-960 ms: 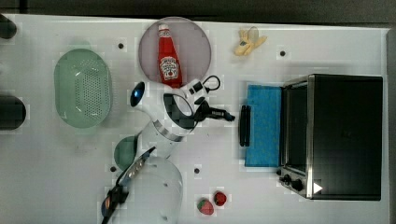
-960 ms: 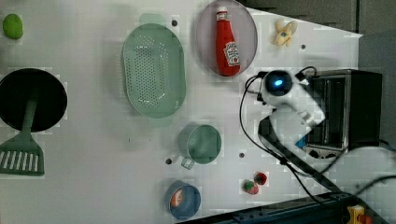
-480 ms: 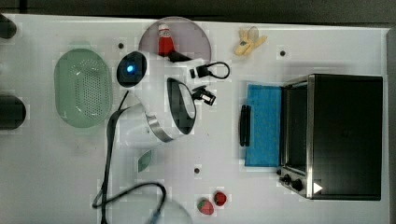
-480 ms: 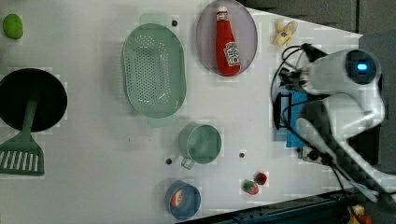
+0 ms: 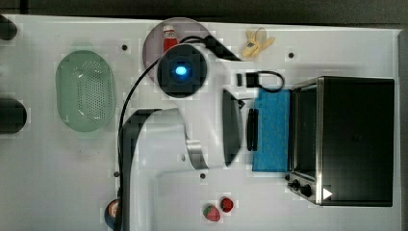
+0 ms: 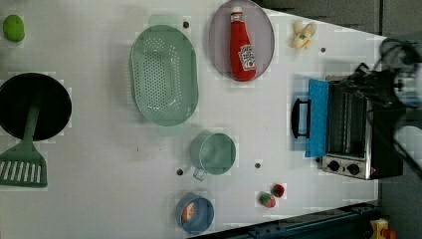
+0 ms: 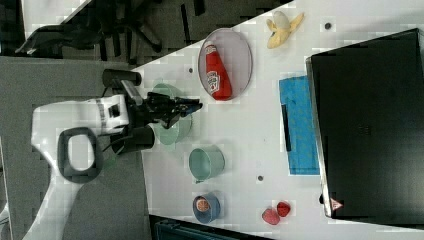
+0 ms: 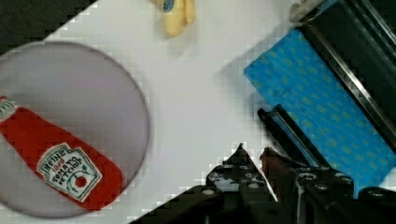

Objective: Flap open oven.

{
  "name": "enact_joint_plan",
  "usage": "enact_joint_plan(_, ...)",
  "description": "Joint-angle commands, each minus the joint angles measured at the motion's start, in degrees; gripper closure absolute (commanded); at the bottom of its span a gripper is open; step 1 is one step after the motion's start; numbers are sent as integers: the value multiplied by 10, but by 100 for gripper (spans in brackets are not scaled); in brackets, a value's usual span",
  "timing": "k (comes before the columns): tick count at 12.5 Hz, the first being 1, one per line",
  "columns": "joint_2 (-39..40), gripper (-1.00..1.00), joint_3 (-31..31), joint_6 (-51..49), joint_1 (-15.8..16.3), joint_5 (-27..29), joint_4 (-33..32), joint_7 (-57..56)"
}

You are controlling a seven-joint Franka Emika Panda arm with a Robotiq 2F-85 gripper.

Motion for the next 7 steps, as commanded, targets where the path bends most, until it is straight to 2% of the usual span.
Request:
enact_joint_plan(1, -44, 65, -3, -47, -3, 36, 0, 7)
enact_joint_plan(4, -94, 65, -3, -111, -3, 100, 2, 13)
enact_joint_plan(7, -142, 65, -2, -127, -3, 103, 3, 13)
